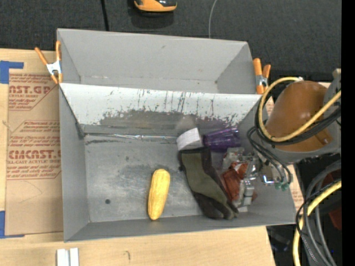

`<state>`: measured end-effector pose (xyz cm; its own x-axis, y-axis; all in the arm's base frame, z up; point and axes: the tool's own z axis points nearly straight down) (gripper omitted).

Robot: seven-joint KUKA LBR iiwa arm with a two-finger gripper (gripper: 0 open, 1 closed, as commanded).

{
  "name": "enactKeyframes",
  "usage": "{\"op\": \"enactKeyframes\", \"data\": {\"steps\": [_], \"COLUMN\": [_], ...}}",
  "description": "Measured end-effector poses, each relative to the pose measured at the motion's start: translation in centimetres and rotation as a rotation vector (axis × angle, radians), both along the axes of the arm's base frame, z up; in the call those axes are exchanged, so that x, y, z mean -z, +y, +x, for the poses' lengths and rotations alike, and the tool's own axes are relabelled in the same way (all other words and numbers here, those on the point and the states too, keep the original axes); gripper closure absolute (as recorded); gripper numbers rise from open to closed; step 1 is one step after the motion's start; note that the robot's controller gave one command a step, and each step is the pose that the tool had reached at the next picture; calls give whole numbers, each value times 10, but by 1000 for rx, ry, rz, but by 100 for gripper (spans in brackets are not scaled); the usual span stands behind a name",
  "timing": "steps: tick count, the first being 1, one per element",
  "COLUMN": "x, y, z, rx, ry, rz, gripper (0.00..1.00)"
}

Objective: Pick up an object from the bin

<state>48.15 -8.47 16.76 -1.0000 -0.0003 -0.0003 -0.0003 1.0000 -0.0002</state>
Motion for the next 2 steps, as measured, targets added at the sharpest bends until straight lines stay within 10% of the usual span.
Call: {"op": "enactKeyframes", "data": {"steps": [2], "x": [83], "y": [11], "z": [0], "rx": [-113], "ry": [-7], "rz": [-2], "gripper": [0]}}
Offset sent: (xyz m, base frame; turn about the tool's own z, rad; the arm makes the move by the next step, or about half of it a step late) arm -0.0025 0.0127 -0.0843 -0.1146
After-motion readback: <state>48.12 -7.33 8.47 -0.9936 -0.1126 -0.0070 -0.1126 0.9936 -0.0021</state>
